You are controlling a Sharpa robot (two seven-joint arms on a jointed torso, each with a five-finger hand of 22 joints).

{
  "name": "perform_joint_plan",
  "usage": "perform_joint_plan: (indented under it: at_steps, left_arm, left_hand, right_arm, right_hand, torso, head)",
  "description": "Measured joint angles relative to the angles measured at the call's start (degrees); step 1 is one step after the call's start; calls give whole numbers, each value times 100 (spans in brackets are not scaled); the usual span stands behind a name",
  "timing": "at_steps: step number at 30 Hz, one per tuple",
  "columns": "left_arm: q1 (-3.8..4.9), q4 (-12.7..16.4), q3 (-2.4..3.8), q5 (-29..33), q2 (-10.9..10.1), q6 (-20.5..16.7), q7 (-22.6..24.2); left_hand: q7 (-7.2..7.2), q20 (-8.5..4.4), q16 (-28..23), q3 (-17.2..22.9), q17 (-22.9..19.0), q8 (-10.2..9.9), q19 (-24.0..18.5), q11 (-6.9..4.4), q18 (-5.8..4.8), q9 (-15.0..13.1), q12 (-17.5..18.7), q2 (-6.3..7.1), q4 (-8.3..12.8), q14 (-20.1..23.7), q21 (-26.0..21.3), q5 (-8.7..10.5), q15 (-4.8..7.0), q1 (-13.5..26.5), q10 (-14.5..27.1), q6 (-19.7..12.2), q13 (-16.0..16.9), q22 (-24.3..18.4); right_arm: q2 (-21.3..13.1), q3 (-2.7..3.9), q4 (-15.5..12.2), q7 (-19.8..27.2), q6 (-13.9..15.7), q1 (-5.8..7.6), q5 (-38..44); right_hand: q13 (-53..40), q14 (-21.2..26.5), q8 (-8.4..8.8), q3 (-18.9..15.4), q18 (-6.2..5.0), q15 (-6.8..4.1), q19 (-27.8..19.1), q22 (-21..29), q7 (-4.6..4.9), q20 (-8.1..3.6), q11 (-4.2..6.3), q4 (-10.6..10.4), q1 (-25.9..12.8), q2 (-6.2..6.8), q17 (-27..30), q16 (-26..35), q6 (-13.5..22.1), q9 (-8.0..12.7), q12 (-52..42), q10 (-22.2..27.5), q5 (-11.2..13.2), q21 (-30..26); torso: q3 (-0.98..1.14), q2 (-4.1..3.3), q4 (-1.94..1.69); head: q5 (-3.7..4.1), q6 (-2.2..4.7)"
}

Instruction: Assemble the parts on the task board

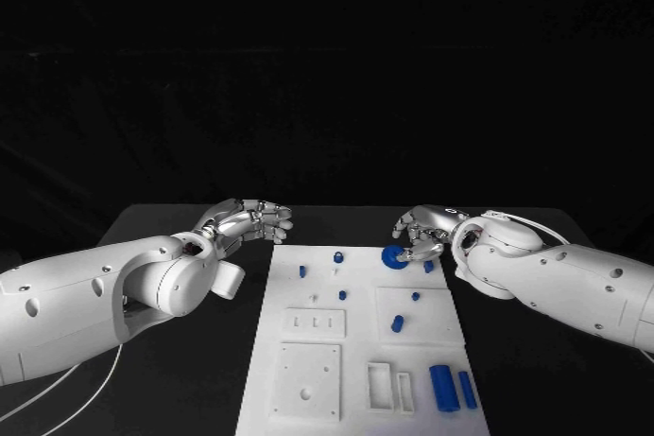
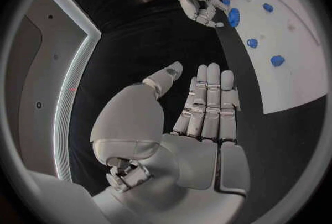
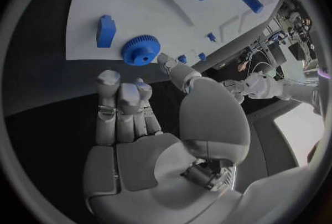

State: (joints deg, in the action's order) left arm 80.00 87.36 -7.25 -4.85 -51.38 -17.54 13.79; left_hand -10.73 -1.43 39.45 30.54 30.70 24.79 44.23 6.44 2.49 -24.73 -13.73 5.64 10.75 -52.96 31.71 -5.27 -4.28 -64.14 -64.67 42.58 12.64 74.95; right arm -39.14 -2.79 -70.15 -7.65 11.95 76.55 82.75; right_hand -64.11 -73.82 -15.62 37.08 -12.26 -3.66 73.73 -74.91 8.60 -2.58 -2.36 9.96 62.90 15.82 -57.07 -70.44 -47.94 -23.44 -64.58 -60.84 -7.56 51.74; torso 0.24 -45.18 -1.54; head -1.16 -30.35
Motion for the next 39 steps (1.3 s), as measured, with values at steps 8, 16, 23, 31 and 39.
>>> perform_joint_plan:
  at_steps: [8, 16, 23, 31, 39]
  left_arm:
    - [0, 0, 0, 0, -3, 13, 0]
    - [0, -2, 0, -3, -5, 34, -4]
    - [0, -33, 0, -5, 9, 50, -7]
    - [0, -47, 0, -5, 18, 60, -10]
    - [0, -54, -2, -6, 23, 66, -13]
  left_hand:
    - [0, 0, 0, 0, 0, 0, 0, 0, 0, 0, -23, 0, 0, 0, 0, 0, 0, 0, 0, 0, 5, -1]
    - [0, 0, 0, 29, 0, 0, 0, -20, 0, -9, -23, 0, 29, 0, 0, 0, 0, 0, 20, 0, 16, -1]
    - [0, 0, 0, 29, 1, 0, 0, -20, 0, -11, -23, 0, 29, 0, 0, 0, 0, 0, 20, 0, 19, -2]
    - [0, 0, 0, 29, -5, 0, 0, 1, 0, -16, -23, 0, 29, 0, 22, 0, 0, 0, 41, 0, 24, -2]
    - [0, 0, 0, 29, -5, 0, 0, 1, 0, -16, -23, 0, 29, 0, 22, 0, 0, 0, 41, 0, 29, -3]
  right_arm:
    - [114, -21, 106, 19, -5, -50, -68]
    - [124, -52, 179, 19, -24, -53, -66]
    - [128, -59, 186, 19, -102, -60, -58]
    - [149, -71, 248, 20, -188, -84, -40]
    - [218, -69, 334, 51, -198, -102, -21]
  right_hand:
    - [-23, 0, 0, 0, 4, 0, 0, 0, 0, 0, -6, 0, -27, -35, -47, 0, 0, 5, -18, 5, -10, 46]
    - [-36, 0, 0, 33, 30, 0, -20, 0, 0, -20, -8, 0, -8, -54, -80, 0, 0, 5, -57, 3, -44, 78]
    - [-36, -1, 0, 102, 39, -1, -10, 0, 0, -31, 1, 5, 22, -84, -111, 0, 0, 5, -57, 12, -109, 117]
    - [-41, -1, 0, 121, 54, -1, -11, 0, 0, -30, 12, 24, 22, -84, -126, 0, 0, 4, -57, 23, -132, 144]
    - [-41, -2, -1, 318, 61, -2, -37, 0, -20, -28, 11, -9, 45, -196, -173, -1, -19, -7, -56, 23, 74, 187]
  torso:
    - [-7, 1, 1]
    - [-13, 8, -2]
    - [-14, 10, 1]
    - [-15, 13, 1]
    - [-15, 13, -3]
  head:
    - [-1, -29]
    - [9, -41]
    - [4, -59]
    - [8, -80]
    - [-2, -92]
